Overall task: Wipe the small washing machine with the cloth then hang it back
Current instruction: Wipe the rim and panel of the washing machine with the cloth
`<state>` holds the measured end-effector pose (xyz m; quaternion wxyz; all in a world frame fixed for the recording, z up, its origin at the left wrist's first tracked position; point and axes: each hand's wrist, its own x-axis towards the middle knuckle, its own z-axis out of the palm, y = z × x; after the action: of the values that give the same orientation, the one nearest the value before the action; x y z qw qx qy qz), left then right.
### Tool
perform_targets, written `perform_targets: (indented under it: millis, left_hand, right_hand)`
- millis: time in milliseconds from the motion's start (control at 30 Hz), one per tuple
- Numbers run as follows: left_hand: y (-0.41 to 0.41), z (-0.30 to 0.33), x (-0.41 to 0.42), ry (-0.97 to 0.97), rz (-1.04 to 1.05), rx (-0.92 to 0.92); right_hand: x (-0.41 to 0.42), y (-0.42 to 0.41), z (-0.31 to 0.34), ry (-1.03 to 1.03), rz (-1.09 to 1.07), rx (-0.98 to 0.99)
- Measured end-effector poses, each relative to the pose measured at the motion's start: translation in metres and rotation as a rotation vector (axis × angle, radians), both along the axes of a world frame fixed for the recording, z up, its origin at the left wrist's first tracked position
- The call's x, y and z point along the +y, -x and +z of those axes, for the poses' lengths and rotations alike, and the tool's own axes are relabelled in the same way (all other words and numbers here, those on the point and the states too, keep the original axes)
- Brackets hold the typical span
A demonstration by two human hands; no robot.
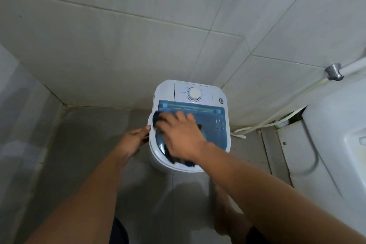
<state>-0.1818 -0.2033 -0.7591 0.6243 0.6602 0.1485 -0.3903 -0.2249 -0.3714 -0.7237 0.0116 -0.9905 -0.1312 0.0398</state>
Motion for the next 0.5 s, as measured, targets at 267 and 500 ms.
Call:
perform_targets:
  millis: [267, 500]
  left_hand:
    - [0.000, 0.001, 0.002, 0.030, 0.026, 0.049]
    - [0.004, 0.013, -0.005, 0.077, 0.070, 0.005]
  right_hand:
    - [0.001, 0.006, 0.004, 0.122, 0.112, 0.068]
    - [0.023, 0.003, 0.004, 0.029, -0.259, 0.010]
